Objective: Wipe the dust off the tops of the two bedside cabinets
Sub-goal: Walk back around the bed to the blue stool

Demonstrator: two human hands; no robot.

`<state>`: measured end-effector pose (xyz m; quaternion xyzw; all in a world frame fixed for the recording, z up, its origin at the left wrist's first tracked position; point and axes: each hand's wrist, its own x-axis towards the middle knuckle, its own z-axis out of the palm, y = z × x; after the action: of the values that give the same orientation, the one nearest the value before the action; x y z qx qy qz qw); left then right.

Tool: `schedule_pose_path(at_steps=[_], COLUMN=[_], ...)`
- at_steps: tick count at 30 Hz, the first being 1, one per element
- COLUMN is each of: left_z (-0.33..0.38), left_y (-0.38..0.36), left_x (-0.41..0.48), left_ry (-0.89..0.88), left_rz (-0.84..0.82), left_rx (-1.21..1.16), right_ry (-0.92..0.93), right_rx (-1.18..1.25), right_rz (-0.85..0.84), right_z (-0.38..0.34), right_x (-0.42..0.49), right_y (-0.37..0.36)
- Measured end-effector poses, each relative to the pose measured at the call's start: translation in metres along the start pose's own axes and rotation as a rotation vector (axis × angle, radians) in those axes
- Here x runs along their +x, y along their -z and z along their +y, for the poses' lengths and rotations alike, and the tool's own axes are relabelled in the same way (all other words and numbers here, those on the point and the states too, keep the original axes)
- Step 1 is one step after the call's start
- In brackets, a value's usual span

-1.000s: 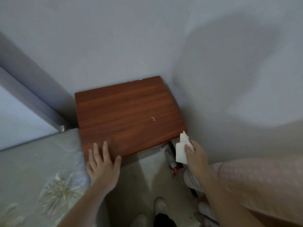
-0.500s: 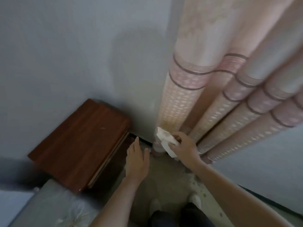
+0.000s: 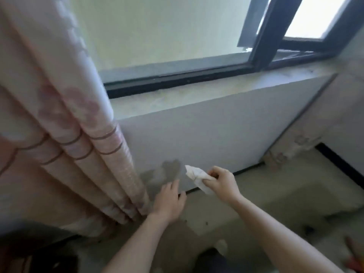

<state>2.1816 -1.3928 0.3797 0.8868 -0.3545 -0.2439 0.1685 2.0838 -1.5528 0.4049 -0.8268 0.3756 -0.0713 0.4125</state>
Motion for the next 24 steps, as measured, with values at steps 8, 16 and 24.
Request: schedule_pose_path(at_steps=[8,16,24], left_z=[0.191,0.4,0.577], left_y=[-0.019,-0.058,-0.116], left_x=[0.135,0.228,0.292], left_ry=[-0.271,-0.555,-0.873], left_rz=[-0.089,-0.116,-0.228], left_rx=[0.196,0.356,0.423], right_ry=[-0.171,-0.328,-0.455], right_rx=[0.121,0.149,0.146], right_rz=[0.28,0.543,0.763], right_z=[0.115,0.216,0.316], right_x=[0.07,0.085,0.102], right_y=[0.168,0.334,0.447])
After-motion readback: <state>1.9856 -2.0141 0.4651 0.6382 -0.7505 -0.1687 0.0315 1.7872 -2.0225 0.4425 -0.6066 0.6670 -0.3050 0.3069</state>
